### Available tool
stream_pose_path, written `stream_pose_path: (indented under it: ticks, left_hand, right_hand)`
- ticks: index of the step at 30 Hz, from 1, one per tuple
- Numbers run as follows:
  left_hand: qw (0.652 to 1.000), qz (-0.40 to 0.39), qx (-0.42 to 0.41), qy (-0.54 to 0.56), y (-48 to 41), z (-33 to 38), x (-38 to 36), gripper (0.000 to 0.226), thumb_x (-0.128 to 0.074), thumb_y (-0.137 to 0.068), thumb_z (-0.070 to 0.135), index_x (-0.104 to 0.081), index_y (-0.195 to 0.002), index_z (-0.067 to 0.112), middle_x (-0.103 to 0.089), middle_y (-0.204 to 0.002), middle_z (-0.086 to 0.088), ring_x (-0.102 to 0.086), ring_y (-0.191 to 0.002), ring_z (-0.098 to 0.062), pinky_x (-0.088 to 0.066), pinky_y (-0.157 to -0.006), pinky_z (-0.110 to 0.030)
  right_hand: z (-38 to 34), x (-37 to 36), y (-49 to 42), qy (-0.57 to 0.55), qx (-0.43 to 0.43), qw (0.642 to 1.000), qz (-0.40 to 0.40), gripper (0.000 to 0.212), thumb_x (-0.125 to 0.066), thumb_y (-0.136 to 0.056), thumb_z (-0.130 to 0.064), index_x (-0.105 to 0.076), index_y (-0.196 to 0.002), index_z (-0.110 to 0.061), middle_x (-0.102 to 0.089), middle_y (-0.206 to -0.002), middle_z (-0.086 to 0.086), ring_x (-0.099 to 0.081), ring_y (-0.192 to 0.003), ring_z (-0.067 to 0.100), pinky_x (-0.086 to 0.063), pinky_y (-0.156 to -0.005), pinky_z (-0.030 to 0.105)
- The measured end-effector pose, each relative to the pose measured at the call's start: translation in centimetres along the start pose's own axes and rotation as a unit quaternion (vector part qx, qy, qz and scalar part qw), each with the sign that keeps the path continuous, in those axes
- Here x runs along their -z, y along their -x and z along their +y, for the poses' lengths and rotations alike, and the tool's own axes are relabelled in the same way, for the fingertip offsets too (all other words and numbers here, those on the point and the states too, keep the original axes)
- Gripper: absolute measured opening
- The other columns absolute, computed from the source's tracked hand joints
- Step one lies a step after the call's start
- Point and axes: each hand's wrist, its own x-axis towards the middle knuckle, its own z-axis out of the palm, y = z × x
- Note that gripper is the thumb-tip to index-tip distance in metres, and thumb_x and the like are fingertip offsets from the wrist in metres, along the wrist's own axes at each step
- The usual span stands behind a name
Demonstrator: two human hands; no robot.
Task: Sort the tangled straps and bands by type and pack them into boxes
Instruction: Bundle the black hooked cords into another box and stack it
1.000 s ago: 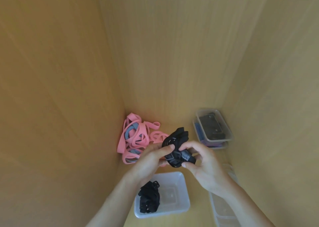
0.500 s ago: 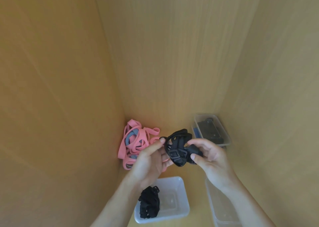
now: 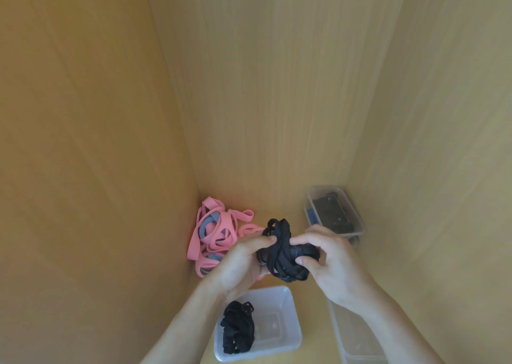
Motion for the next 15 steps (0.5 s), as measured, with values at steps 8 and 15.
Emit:
stream_pose_path:
  ticks: [8, 15]
  left_hand:
    - [0.999, 0.008, -0.045, -0.028, -0.1, 0.1, -0.6, 0.03, -0.052, -0.101, 0.012, -0.06, -0.121, -0.009, -0.071, -0.112, -0.022, -0.069, -0.102, -0.03, -0.057, -0.088, -0.041]
    - [0.977, 0.045, -0.091, -0.187, -0.3, 0.6, -2.5, 0.022, -0.05, -0.105, 0.013, -0.066, -0.108, -0.002, -0.075, -0.104, -0.016, -0.074, -0.1, -0.024, -0.059, -0.082, -0.029]
  right_hand:
    - [0.2, 0.6, -0.1, -0.099, -0.095, 0.989, 0.057, 0.036, -0.073, -0.084, 0.004, -0.07, -0.1, -0.028, -0.072, -0.096, -0.014, -0.067, -0.096, 0.009, -0.054, -0.089, 0.028]
    - [-0.1, 0.1, -0.4, -0.176, -0.152, 0.972, 0.021, 0.038, -0.077, -0.077, -0.053, -0.066, -0.09, -0.019, -0.074, -0.091, 0.002, -0.07, -0.09, 0.017, -0.056, -0.082, 0.032]
